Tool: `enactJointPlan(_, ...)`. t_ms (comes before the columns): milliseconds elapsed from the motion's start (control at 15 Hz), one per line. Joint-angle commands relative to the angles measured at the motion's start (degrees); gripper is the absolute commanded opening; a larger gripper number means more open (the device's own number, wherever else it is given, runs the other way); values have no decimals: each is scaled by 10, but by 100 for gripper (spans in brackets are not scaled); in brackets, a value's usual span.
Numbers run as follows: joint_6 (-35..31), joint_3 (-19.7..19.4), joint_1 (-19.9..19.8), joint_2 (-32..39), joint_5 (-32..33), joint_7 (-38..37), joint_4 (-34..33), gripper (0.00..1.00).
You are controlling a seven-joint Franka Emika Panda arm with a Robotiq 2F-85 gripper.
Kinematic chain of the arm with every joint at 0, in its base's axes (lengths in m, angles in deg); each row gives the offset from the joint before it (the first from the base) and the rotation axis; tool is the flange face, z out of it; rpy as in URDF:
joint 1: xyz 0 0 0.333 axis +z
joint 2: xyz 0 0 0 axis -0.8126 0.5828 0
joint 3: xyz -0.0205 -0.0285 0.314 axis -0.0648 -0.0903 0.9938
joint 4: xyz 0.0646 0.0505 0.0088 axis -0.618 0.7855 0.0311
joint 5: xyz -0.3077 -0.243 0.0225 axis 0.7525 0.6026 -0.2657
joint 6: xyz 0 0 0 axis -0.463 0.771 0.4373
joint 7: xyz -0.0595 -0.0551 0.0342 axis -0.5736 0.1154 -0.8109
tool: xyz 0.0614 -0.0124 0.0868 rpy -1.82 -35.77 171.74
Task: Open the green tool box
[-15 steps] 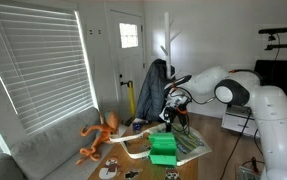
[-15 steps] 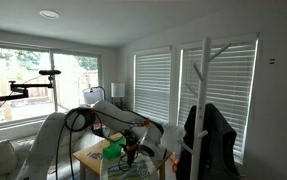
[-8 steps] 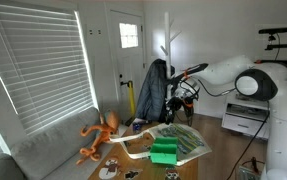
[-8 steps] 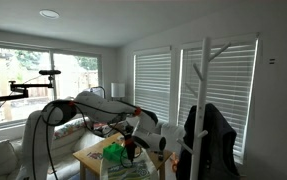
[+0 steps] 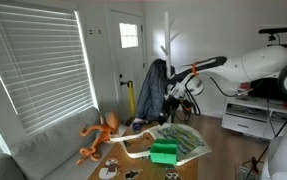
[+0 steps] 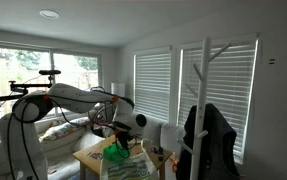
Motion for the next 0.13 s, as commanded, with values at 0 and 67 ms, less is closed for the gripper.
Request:
enactJointPlan(0, -43, 10, 17, -12, 8, -1, 12, 100)
enactJointPlan(67, -76, 22, 28, -22, 11, -1, 22, 100)
